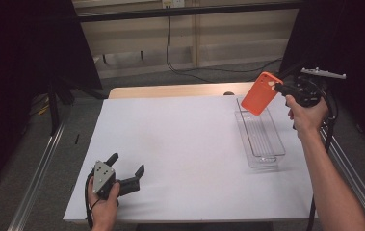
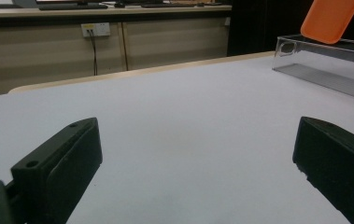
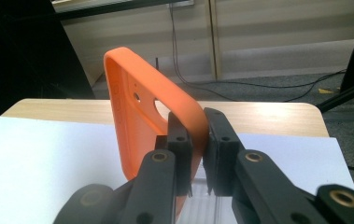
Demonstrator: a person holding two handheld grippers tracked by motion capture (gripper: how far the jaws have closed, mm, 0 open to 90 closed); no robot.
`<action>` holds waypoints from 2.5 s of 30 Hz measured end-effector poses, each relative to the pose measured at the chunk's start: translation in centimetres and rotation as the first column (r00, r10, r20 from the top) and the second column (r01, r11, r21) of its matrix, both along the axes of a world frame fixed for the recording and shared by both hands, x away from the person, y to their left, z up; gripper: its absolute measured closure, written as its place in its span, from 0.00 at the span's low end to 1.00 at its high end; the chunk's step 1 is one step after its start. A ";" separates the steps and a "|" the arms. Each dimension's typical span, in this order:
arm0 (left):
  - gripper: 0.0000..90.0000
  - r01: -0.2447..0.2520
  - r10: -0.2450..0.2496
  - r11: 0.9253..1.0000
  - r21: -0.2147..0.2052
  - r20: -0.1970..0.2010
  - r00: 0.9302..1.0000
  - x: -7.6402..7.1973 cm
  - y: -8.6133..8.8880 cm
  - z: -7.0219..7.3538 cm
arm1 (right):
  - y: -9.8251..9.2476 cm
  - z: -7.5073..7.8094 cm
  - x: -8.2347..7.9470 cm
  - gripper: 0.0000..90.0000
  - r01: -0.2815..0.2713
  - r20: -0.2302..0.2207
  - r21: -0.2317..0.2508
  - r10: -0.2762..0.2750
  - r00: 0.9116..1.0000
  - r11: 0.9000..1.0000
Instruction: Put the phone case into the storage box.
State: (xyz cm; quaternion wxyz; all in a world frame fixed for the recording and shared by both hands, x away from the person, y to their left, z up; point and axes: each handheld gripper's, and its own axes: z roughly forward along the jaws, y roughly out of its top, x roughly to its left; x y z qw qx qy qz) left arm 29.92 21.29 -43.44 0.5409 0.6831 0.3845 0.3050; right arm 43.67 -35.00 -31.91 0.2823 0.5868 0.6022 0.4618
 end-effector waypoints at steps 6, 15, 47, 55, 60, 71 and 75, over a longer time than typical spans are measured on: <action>0.02 0.002 -0.002 1.000 -0.002 0.000 1.000 0.0 0.0 0.0 | -0.2 -0.6 0.7 0.91 -0.034 -0.007 -0.018 0.034 0.999 0.999; 0.01 0.002 -0.002 1.000 -0.006 0.003 1.000 -0.1 0.0 0.0 | -0.5 -1.0 1.6 0.91 -0.075 -0.016 -0.058 0.074 0.997 0.995; 0.01 0.004 -0.004 1.000 -0.007 0.000 1.000 -0.1 0.2 0.0 | 1.3 -3.5 4.9 0.91 -0.094 -0.081 -0.225 0.078 0.994 0.970; 0.01 0.005 -0.005 1.000 -0.007 0.002 1.000 -0.1 0.1 0.0 | 2.0 -3.9 5.4 0.91 -0.087 -0.081 -0.259 0.068 0.994 0.962; 0.01 0.006 -0.006 1.000 -0.005 0.001 1.000 -0.1 0.2 0.0 | 2.6 -4.1 5.9 0.91 -0.084 -0.089 -0.289 0.060 0.994 0.954; 0.01 0.007 -0.007 1.000 -0.008 0.000 1.000 -0.1 0.1 -0.1 | 3.0 -4.0 6.2 0.91 -0.076 -0.082 -0.309 0.052 0.995 0.948; 0.01 0.011 -0.011 1.000 -0.007 -0.003 1.000 -0.1 0.1 -0.1 | 2.8 -4.1 6.4 0.91 -0.079 -0.080 -0.285 0.058 0.995 0.955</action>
